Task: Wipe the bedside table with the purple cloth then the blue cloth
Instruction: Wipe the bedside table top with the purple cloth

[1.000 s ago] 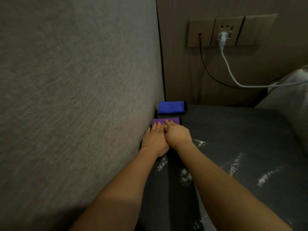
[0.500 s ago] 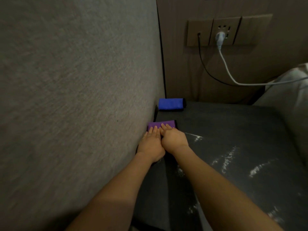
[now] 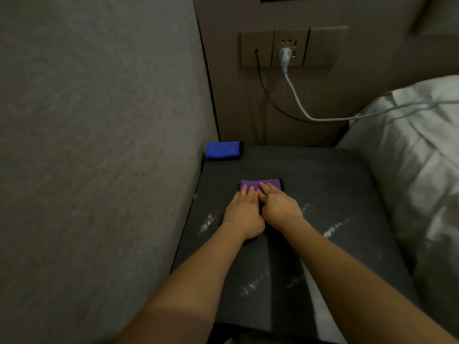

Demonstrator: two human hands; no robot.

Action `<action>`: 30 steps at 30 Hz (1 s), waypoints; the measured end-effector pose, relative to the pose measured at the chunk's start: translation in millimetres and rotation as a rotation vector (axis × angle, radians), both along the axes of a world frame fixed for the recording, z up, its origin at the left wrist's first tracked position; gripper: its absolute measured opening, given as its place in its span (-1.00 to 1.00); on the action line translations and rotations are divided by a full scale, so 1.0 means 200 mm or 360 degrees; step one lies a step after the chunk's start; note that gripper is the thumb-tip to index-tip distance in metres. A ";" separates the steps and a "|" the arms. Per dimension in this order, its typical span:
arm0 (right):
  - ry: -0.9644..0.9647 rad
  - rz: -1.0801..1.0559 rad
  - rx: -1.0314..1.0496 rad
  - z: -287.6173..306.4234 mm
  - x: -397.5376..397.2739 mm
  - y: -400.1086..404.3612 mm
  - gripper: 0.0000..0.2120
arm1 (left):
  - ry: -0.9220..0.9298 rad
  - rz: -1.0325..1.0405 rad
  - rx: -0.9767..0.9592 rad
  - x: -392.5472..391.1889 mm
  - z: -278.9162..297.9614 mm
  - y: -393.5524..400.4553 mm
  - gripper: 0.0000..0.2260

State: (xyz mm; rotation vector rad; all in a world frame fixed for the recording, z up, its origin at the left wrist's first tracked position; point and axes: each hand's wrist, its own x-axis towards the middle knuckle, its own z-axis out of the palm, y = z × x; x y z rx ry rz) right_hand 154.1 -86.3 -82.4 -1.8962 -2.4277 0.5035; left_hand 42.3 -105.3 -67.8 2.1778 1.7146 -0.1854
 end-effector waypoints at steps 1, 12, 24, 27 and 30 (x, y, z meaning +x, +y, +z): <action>-0.0017 -0.0023 -0.0006 0.00 0.06 -0.01 -0.48 | 0.0002 -0.0039 -0.0001 0.05 0.00 0.00 -0.32; -0.0078 -0.0203 -0.0056 0.02 0.46 -0.06 -0.48 | 0.0041 -0.0293 -0.0022 0.43 0.02 -0.01 -0.33; -0.0028 -0.0387 0.0122 -0.01 0.89 -0.22 -0.45 | -0.0019 -0.0488 0.0018 0.85 0.01 -0.06 -0.35; -0.0043 -0.0397 0.0090 0.00 0.92 -0.23 -0.45 | -0.0009 -0.0509 0.0022 0.88 0.01 -0.07 -0.34; -0.0030 -0.0427 0.0084 0.01 0.91 -0.23 -0.46 | -0.0013 -0.0503 0.0004 0.87 0.02 -0.08 -0.34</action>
